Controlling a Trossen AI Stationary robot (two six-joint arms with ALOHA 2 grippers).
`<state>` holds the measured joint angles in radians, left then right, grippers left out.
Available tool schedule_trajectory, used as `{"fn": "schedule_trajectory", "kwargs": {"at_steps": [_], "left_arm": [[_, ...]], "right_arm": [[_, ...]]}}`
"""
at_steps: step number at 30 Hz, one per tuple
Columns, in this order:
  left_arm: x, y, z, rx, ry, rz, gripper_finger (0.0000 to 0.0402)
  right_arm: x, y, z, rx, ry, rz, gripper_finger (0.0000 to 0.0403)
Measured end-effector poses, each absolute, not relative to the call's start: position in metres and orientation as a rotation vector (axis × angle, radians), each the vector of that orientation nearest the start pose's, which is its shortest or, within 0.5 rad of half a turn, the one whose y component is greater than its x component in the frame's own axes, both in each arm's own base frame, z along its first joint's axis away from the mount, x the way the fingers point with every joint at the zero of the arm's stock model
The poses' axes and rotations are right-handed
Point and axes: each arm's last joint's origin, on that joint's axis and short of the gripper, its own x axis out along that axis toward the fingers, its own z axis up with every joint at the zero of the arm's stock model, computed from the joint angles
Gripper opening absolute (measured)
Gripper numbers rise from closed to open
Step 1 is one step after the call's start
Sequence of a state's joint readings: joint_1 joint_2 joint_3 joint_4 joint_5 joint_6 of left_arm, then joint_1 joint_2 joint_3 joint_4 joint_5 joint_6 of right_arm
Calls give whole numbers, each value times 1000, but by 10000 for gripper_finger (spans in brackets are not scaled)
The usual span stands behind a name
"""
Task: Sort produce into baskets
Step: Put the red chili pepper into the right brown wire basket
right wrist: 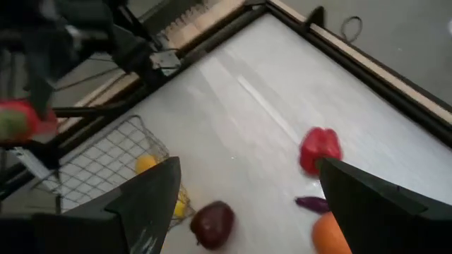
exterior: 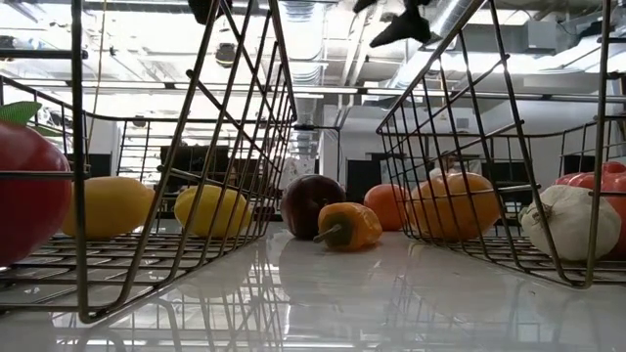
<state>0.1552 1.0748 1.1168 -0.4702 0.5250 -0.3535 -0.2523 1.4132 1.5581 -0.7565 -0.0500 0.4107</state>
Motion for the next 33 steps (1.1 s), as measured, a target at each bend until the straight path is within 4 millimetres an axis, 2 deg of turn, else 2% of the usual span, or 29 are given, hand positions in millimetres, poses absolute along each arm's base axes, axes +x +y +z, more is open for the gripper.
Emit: {"fn": "schedule_trajectory", "kwargs": {"at_steps": [6, 10, 14, 18, 25, 28, 33], "left_arm": [[227, 1, 358, -425, 532, -188, 133], [244, -5, 357, -383, 467, -154, 133], [274, -8, 346, -313, 405, -82, 133], [306, -12, 330, -287, 355, -29, 133], [364, -14, 293, -307, 195, -49, 134], [384, -14, 278, -356, 105, -61, 134], [403, -15, 255, -360, 13, -71, 134]], "right_arm": [[284, -71, 406, 509, 528, -304, 362], [284, -71, 407, 547, 516, -314, 362], [286, -71, 409, 612, 480, -322, 362], [279, -70, 422, 680, 394, -298, 362], [268, -61, 441, 742, 274, -238, 362], [266, -60, 444, 771, 262, -236, 362], [266, -57, 443, 796, 278, -209, 362]]}}
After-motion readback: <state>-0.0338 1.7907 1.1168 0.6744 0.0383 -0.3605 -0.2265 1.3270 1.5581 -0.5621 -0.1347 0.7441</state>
